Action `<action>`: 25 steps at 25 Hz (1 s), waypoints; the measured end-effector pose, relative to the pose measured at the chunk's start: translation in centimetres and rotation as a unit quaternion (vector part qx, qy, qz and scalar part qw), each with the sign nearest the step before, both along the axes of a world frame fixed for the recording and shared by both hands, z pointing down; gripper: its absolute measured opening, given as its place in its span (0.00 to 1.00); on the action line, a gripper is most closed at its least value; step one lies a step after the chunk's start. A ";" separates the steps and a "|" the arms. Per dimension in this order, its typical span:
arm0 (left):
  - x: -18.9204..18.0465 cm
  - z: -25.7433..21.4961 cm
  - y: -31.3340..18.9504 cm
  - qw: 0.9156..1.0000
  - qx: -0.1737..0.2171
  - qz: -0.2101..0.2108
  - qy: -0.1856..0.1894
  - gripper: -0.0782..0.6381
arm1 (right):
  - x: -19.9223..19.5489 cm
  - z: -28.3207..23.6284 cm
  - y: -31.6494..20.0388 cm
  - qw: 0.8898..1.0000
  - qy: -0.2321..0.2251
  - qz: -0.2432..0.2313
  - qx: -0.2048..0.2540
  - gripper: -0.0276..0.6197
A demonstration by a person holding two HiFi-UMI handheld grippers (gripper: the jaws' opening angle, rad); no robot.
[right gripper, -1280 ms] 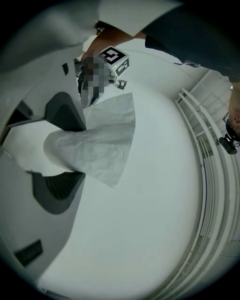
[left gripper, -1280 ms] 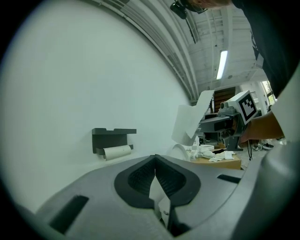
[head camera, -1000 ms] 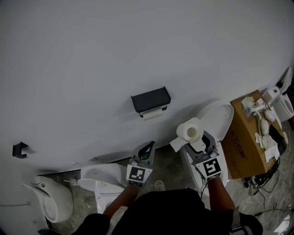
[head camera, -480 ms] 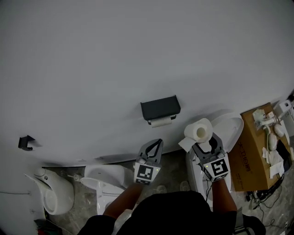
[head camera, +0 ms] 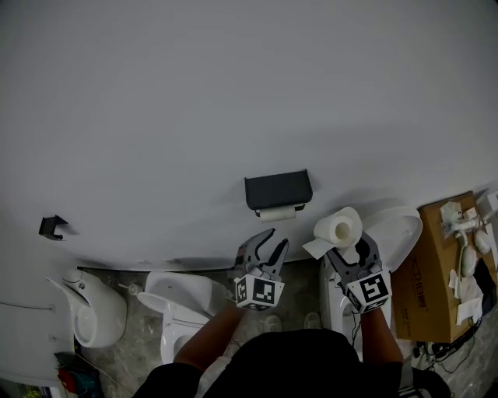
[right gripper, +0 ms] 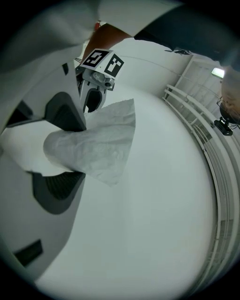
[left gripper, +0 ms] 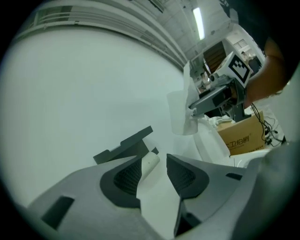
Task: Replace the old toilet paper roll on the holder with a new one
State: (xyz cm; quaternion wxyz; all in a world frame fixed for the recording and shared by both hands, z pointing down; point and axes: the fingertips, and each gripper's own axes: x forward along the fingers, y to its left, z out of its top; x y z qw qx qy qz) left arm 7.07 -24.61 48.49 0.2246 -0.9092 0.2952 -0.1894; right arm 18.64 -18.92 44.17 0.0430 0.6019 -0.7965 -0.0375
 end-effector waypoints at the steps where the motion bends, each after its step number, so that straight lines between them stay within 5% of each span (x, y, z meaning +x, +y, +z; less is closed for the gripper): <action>1: 0.2 0.2 -0.1 1.000 0.010 -0.002 -0.015 0.33 | -0.1 0.1 0.0 1.000 -0.002 -0.005 -0.001 0.45; 5: 0.8 0.8 -1.0 0.991 0.074 -0.027 -0.104 0.39 | -0.7 0.9 0.0 1.000 -0.003 -0.022 -0.008 0.45; 7: 1.1 1.2 -1.6 0.970 0.146 -0.042 -0.188 0.40 | -0.6 1.1 -0.2 1.000 -0.004 -0.028 -0.009 0.45; 9: 1.4 1.8 -2.2 0.938 0.209 -0.058 -0.270 0.42 | -0.5 1.2 -0.3 0.999 -0.002 -0.033 -0.011 0.45; 11: 1.7 2.4 -2.7 0.918 0.230 -0.074 -0.315 0.42 | -0.2 1.2 -0.3 0.999 0.001 -0.034 -0.012 0.45; 21: 2.7 3.9 -5.5 0.905 0.211 -0.094 -0.356 0.42 | 0.7 1.5 -1.0 0.999 0.003 -0.044 -0.016 0.45; 25: 2.2 4.8 -6.7 0.887 0.212 -0.100 -0.397 0.42 | 1.2 1.6 -1.2 0.999 0.006 -0.048 -0.021 0.45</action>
